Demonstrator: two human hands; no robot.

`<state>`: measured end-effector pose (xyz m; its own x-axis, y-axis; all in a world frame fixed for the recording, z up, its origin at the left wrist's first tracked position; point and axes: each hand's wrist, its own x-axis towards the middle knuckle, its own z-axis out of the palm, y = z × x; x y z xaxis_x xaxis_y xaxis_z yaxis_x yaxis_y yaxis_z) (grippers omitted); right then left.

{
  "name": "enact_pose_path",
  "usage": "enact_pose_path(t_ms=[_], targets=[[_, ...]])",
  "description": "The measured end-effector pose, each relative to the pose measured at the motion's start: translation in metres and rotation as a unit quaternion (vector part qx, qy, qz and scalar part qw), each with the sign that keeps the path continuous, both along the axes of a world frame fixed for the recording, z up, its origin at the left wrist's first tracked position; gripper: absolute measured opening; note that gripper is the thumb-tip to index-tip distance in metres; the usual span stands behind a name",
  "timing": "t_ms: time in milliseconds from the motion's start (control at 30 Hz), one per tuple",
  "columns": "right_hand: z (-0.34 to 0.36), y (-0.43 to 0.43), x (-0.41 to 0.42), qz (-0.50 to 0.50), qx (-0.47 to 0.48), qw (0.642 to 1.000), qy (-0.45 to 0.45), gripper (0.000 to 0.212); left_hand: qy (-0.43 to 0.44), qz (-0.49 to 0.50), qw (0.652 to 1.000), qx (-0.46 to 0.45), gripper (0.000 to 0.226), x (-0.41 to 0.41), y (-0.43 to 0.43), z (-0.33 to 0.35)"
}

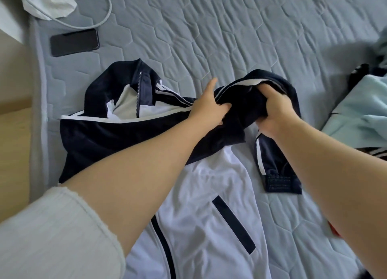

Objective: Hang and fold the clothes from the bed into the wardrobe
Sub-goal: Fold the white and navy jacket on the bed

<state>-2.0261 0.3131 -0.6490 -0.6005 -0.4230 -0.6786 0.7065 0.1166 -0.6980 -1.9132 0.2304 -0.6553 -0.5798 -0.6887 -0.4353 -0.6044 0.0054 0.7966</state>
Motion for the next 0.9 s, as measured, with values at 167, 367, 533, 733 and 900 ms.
enact_pose_path(t_ms=[167, 367, 533, 733, 900], targets=[[0.005, 0.014, 0.004, 0.09, 0.1, 0.976, 0.171, 0.014, 0.008, 0.002, 0.997, -0.076, 0.028, -0.025, 0.005, 0.027], [0.021, 0.036, -0.002, 0.093, 0.252, 0.9, 0.343, 0.021, 0.016, 0.014, 0.999, -0.038, 0.023, -0.029, 0.012, 0.055], [0.038, 0.047, 0.0, 0.139, 0.312, 0.792, 0.506, 0.038, 0.032, -0.023, 0.999, -0.016, 0.022, -0.009, 0.014, 0.061], [0.041, 0.05, 0.001, 0.227, 0.212, 0.799, 0.514, 0.007, 0.044, 0.015, 0.999, 0.011, 0.023, -0.006, 0.015, 0.067], [0.04, 0.045, 0.016, 0.266, 0.175, 0.797, 0.513, 0.027, 0.043, -0.049, 0.998, 0.013, 0.024, -0.006, 0.019, 0.067]])
